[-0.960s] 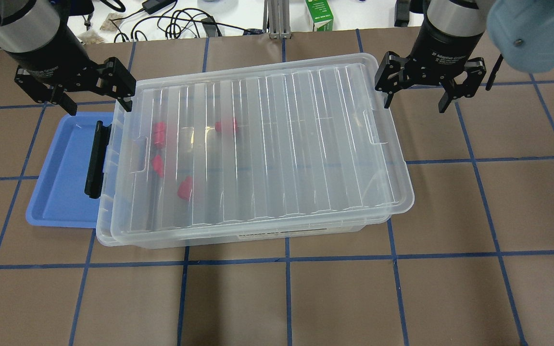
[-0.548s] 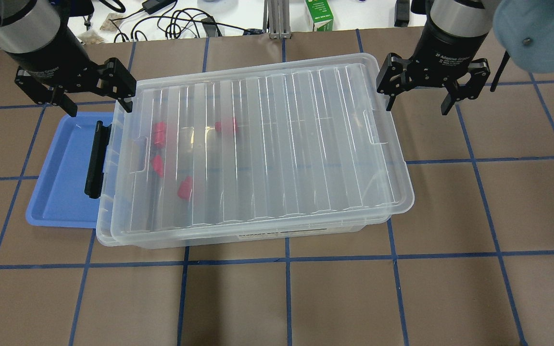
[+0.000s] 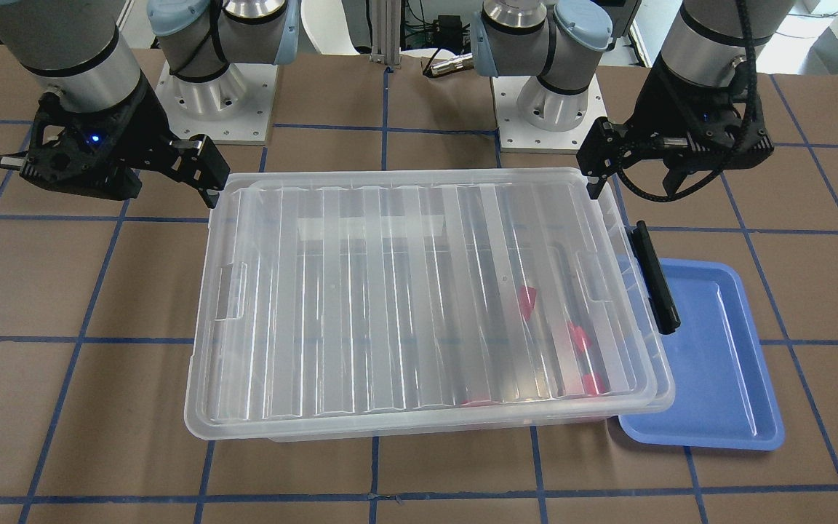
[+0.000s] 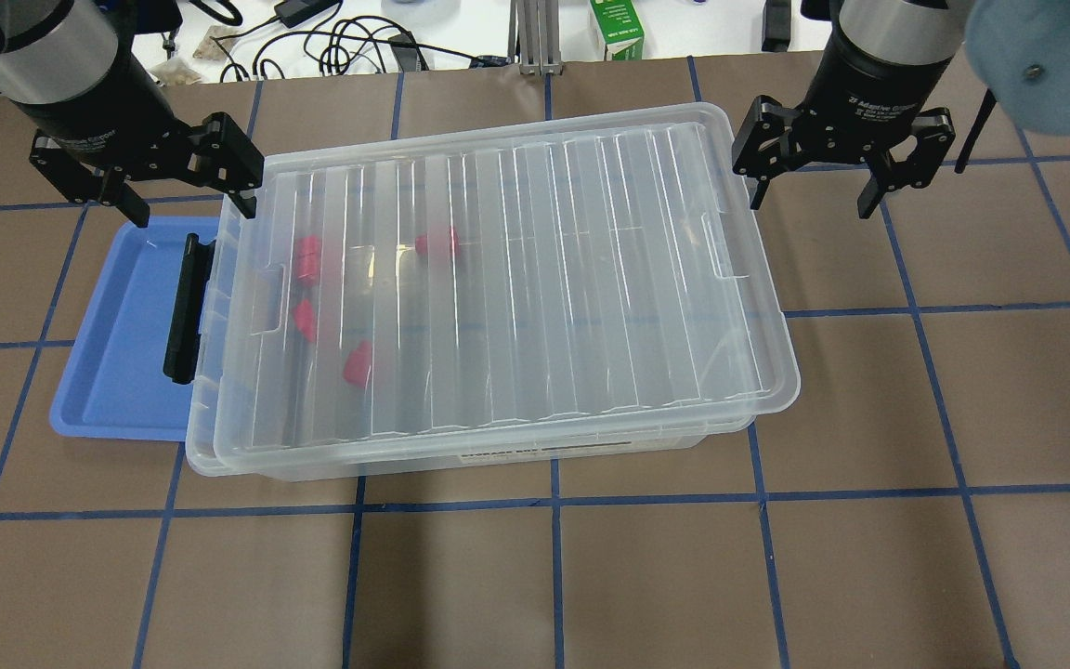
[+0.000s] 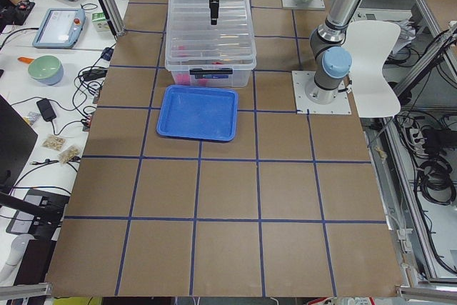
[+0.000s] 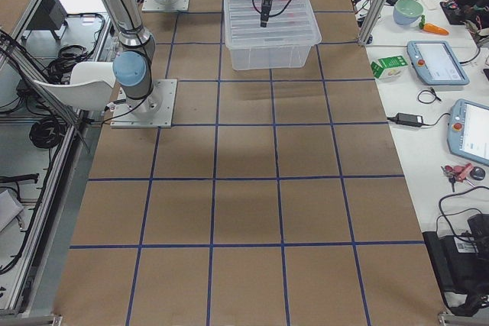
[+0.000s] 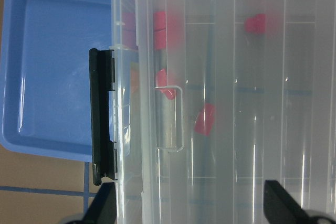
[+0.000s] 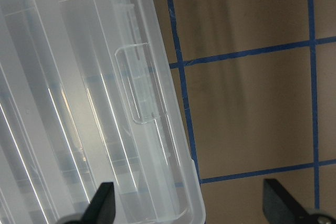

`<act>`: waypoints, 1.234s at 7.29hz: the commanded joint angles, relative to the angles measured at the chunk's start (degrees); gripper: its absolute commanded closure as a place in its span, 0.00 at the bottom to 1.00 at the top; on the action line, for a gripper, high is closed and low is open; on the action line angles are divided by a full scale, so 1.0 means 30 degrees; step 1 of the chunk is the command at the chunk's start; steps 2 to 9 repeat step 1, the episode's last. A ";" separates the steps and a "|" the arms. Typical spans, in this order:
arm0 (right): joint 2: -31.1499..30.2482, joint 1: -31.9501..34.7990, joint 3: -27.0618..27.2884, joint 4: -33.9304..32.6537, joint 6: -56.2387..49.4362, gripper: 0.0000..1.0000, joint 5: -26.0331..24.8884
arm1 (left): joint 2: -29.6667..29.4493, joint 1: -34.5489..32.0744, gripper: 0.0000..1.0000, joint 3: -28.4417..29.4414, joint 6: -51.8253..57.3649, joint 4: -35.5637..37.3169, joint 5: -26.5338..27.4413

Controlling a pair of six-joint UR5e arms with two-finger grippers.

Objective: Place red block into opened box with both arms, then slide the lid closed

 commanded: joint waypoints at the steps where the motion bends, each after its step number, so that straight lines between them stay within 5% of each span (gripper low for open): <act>1: -0.0335 -0.0197 0.0109 -0.0127 -0.0133 0.00 0.0035 | 0.0000 0.0026 0.00 0.0000 -0.0001 0.0000 0.0007; 9: -0.0335 -0.0197 0.0109 -0.0127 -0.0133 0.00 0.0035 | 0.0000 0.0026 0.00 0.0000 -0.0001 0.0000 0.0007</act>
